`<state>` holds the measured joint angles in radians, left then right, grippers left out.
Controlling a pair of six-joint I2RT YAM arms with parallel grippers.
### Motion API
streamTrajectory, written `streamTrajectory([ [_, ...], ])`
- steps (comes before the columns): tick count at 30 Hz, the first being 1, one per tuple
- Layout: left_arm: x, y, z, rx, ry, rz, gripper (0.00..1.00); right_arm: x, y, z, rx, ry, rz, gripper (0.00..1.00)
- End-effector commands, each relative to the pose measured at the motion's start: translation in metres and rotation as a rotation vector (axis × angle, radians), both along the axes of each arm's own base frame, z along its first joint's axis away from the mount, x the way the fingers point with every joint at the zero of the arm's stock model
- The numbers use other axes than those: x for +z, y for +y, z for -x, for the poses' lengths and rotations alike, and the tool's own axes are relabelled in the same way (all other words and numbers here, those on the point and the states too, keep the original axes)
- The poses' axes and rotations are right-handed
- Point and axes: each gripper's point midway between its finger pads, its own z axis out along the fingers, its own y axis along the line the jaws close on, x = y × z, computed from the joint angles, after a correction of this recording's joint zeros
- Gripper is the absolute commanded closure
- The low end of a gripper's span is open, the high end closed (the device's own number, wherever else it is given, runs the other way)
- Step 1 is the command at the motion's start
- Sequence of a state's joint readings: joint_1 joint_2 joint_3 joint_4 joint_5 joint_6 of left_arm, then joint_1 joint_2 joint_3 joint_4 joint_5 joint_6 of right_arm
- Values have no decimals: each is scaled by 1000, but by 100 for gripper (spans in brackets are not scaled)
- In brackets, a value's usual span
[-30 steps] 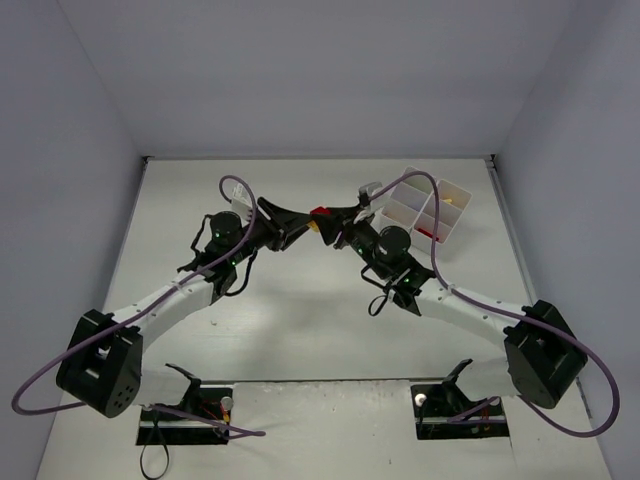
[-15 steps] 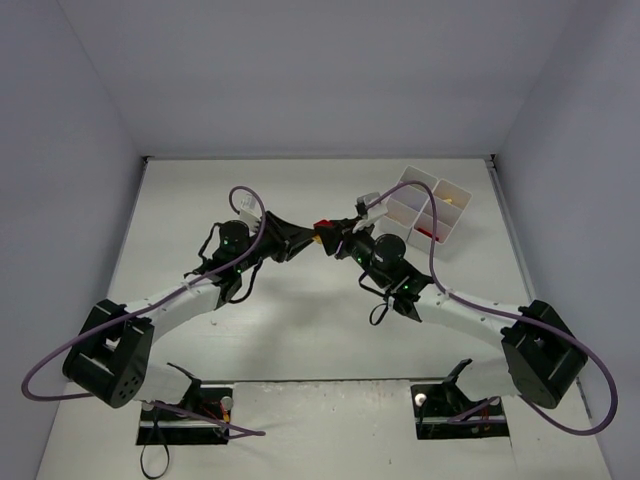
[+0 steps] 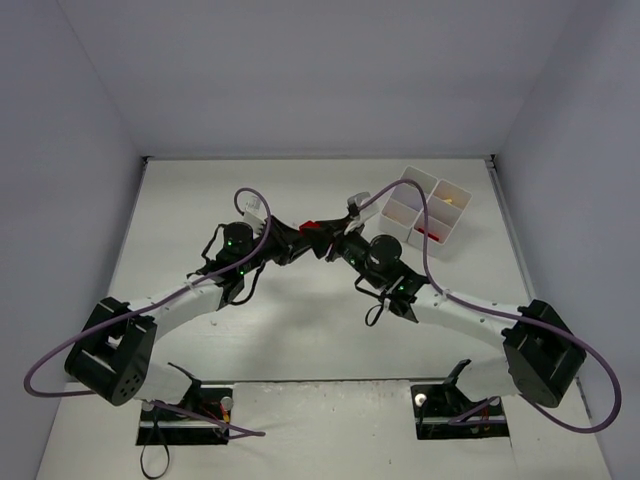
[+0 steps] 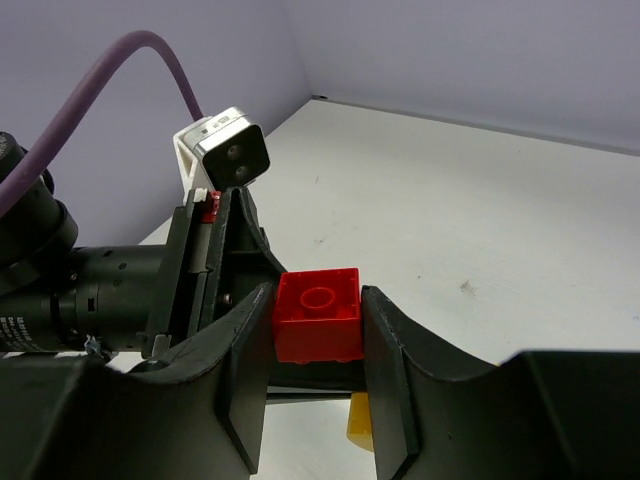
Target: Sort the legos into containers by color
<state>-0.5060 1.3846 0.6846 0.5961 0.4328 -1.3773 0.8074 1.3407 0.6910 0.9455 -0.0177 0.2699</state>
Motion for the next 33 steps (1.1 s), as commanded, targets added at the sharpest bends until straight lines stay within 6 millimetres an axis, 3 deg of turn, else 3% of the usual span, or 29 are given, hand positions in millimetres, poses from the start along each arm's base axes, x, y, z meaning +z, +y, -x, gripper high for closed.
streamTrajectory([
  [1,26,-1,-1,-15,-140,-11,89,37,3,0,7,-69,-95,100],
  [6,-3,3,5,-41,-128,-132,88,17,-23,-10,-112,-33,31,100],
  [10,-18,13,6,-47,-148,-249,89,1,-65,-28,-300,46,152,100],
  [11,-25,15,9,-55,-128,-285,88,-9,-91,-36,-390,94,186,100],
  [13,-21,20,8,-52,-162,-329,88,-18,-120,-43,-482,165,176,100],
  [14,-24,22,10,-56,-156,-352,88,-28,-152,-49,-565,216,190,100],
  [18,-15,29,10,-57,-206,-418,88,-46,-217,-58,-734,317,215,100],
  [21,-7,35,11,-61,-254,-470,88,-58,-253,-66,-798,391,227,100],
  [28,11,42,15,-65,-310,-515,88,-81,-296,-87,-898,505,255,100],
  [33,21,44,19,-72,-347,-528,88,-90,-305,-105,-917,548,248,99],
])
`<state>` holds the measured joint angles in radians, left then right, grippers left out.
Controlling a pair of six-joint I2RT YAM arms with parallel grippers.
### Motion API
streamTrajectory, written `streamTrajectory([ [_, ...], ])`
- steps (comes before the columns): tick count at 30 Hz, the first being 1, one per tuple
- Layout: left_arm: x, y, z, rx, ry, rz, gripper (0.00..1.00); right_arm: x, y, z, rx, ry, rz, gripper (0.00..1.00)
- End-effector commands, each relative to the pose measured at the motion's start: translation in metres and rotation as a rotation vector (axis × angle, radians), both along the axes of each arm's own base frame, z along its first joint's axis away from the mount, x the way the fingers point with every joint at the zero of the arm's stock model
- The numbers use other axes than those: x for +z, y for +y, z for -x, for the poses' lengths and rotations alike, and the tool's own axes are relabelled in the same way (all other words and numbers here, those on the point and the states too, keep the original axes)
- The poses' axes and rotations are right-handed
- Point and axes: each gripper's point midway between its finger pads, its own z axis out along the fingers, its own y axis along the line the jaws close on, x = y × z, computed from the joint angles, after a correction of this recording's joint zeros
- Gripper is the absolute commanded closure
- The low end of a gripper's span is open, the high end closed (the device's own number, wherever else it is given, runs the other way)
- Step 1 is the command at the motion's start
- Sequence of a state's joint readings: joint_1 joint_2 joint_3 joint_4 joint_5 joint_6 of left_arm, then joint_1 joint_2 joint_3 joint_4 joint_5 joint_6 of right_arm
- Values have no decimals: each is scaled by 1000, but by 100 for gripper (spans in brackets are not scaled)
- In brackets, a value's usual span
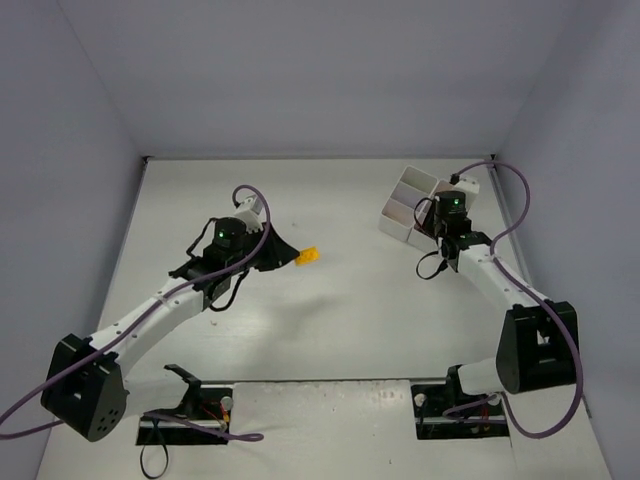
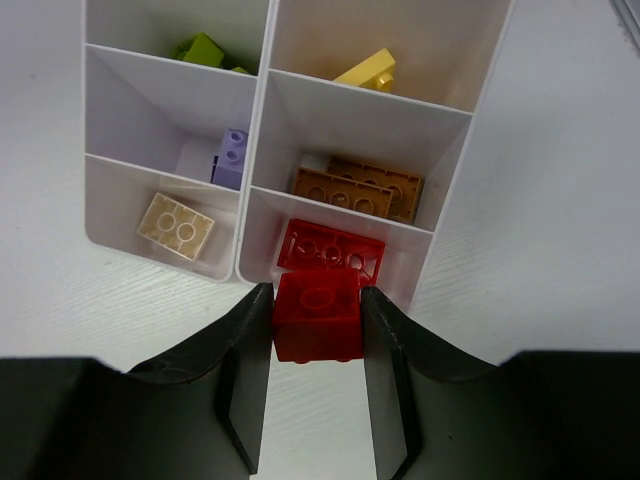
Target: Sort the legos into containers by color
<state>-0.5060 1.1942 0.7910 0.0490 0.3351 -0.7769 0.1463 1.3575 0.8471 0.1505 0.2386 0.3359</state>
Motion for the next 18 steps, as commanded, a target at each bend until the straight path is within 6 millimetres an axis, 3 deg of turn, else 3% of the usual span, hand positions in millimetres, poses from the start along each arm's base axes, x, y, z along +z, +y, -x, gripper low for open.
streamTrajectory([
  [1,40,-1,-5,-18,-126,8,88,15,-1,-22,-20,-40,-27,99],
  [13,43,6,1,-12,-141,-9,88,-10,-5,-37,-62,17,-39,90],
  [18,44,6,1,-12,-147,-9,88,-20,-7,-37,-77,42,-51,79],
])
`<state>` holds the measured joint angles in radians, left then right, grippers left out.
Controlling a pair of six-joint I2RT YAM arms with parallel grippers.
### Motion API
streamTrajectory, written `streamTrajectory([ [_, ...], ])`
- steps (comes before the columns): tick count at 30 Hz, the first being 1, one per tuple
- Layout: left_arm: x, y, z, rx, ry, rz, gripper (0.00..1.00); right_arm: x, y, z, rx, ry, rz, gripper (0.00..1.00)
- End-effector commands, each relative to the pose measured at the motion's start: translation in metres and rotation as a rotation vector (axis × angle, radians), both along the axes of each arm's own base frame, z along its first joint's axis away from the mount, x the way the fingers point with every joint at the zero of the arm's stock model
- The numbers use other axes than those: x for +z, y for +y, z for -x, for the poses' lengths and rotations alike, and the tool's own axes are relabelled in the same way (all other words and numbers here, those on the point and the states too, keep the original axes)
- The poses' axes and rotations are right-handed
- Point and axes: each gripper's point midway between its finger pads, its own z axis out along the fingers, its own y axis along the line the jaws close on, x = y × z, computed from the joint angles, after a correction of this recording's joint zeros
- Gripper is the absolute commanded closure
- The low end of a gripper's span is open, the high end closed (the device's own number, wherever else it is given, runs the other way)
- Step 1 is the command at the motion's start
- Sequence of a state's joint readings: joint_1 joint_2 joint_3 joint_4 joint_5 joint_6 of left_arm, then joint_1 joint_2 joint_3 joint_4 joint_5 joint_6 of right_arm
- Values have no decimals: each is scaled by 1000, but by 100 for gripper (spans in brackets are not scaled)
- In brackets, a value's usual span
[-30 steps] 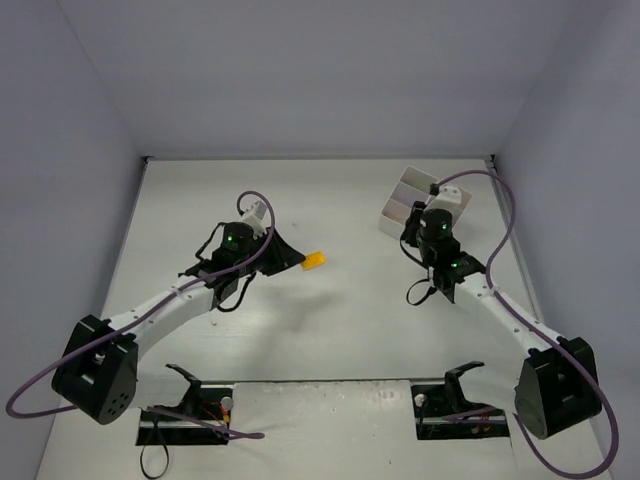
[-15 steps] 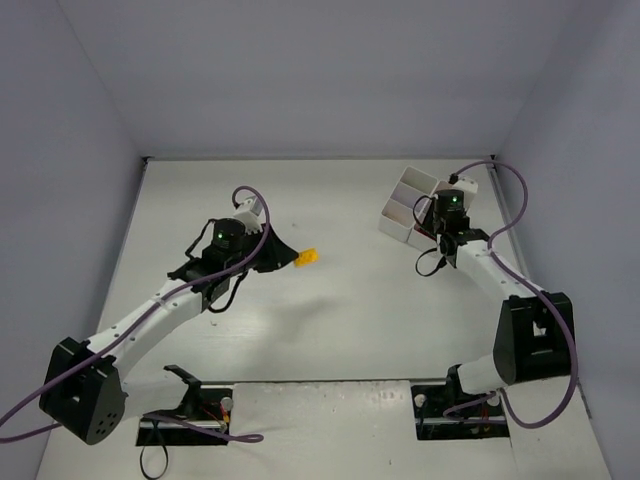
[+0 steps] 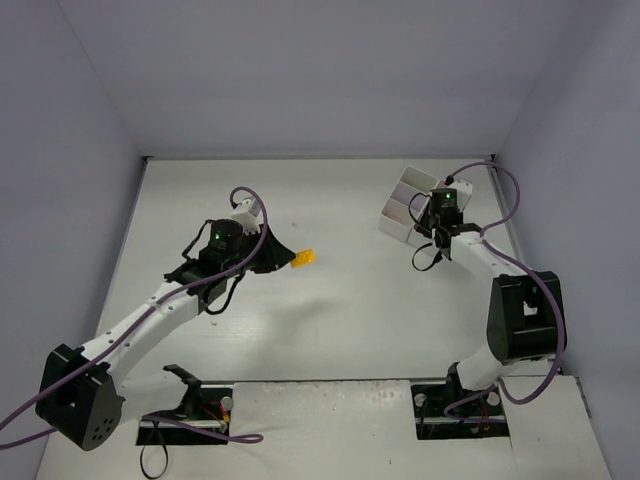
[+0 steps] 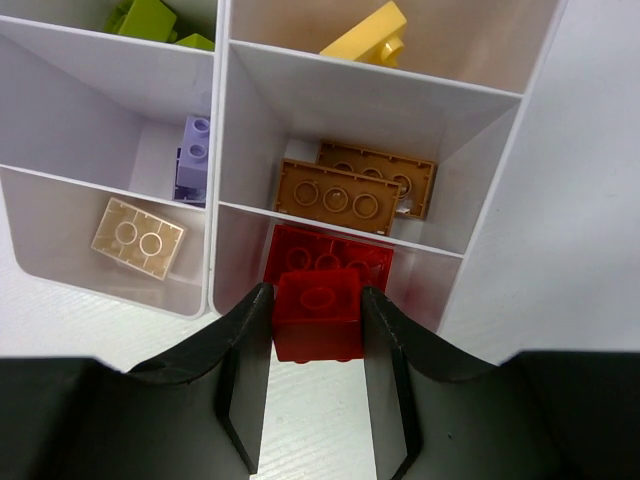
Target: Sort the legos into containers by color
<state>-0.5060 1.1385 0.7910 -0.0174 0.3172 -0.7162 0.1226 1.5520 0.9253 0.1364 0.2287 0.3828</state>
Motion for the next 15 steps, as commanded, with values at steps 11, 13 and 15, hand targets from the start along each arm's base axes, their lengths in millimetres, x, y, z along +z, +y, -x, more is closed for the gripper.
streamTrajectory([
  [11,44,-5,-7,-16,-123,47,88,24,-5,-20,-52,-76,-35,72],
  [13,45,-5,-6,-16,-125,50,88,24,-5,-20,-51,-76,-37,71],
  [15,46,-5,-6,-17,-124,51,88,26,-5,-21,-51,-79,-40,71],
])
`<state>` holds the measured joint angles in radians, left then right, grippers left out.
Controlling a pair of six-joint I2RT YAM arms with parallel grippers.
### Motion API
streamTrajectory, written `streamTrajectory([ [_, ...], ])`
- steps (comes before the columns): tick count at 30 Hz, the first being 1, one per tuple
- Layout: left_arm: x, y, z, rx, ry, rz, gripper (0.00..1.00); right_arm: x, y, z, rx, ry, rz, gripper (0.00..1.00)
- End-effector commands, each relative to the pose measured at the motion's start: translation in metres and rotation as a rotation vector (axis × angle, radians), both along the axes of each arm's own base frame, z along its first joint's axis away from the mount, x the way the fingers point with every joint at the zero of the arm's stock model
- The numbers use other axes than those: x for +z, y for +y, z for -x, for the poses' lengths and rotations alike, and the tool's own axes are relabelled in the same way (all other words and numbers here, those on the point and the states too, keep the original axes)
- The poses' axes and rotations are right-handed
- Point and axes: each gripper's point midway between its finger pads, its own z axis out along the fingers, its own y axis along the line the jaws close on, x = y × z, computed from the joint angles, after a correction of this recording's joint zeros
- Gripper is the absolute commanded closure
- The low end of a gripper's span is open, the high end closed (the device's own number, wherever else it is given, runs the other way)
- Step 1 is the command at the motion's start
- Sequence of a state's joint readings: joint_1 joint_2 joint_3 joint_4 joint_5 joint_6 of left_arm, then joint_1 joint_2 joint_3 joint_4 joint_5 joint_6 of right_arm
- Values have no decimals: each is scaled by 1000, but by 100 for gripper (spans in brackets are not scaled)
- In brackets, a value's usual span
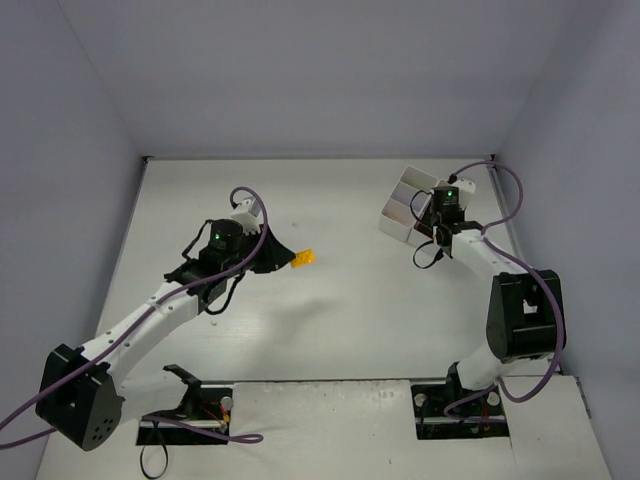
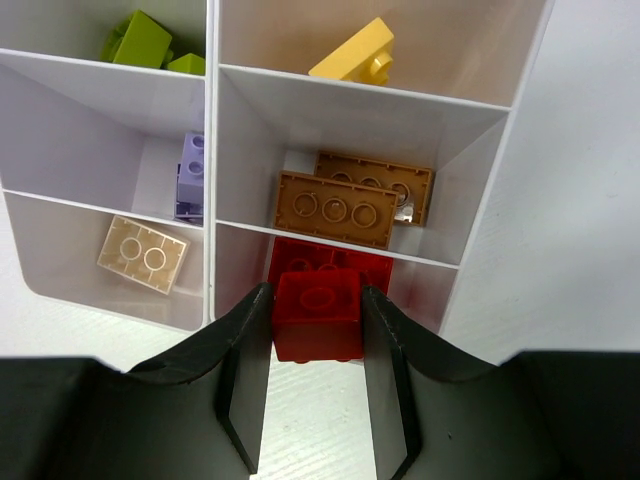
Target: Sort the legos into containers by color
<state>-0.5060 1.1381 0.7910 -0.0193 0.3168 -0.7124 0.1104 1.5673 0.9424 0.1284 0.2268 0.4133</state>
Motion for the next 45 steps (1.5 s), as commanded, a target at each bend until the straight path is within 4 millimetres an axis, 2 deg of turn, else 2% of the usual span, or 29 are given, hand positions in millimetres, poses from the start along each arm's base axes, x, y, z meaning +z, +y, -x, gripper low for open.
streamTrajectory([
  [1,48,-5,-5,-14,-127,56,88,26,-2,-17,-22,-77,-15,70],
  [8,51,-3,-2,-13,-137,63,88,30,-1,-15,-21,-80,-19,64],
  [16,59,-5,-1,-43,-172,67,88,49,0,-14,3,-118,-16,56],
  [21,65,-9,-1,-80,-217,58,88,75,4,-10,43,-170,-11,54],
  [24,73,-11,-2,-122,-293,38,88,99,18,-6,123,-224,-44,54],
  [28,88,-13,-3,-186,-453,-3,88,129,66,4,352,-294,-155,54],
  [29,95,-13,-5,-192,-497,-6,88,142,88,12,469,-324,-212,54],
  [31,101,-16,-5,-222,-551,-20,88,153,112,23,580,-352,-267,54],
  [32,106,-16,-6,-238,-604,-42,88,162,135,34,684,-364,-327,54],
  [34,109,-16,-7,-266,-661,-78,88,170,156,45,769,-368,-374,52],
  [35,113,-17,-7,-276,-689,-80,88,177,180,59,860,-372,-411,52],
  [38,122,-21,-5,-306,-746,-81,88,193,216,80,1042,-419,-420,50],
  [39,123,-22,-5,-313,-753,-79,88,197,234,96,1146,-426,-444,50],
  [41,130,-25,-2,-335,-777,-58,88,199,251,113,1263,-452,-456,50],
  [45,143,-31,4,-358,-811,8,88,202,263,130,1399,-502,-466,49],
])
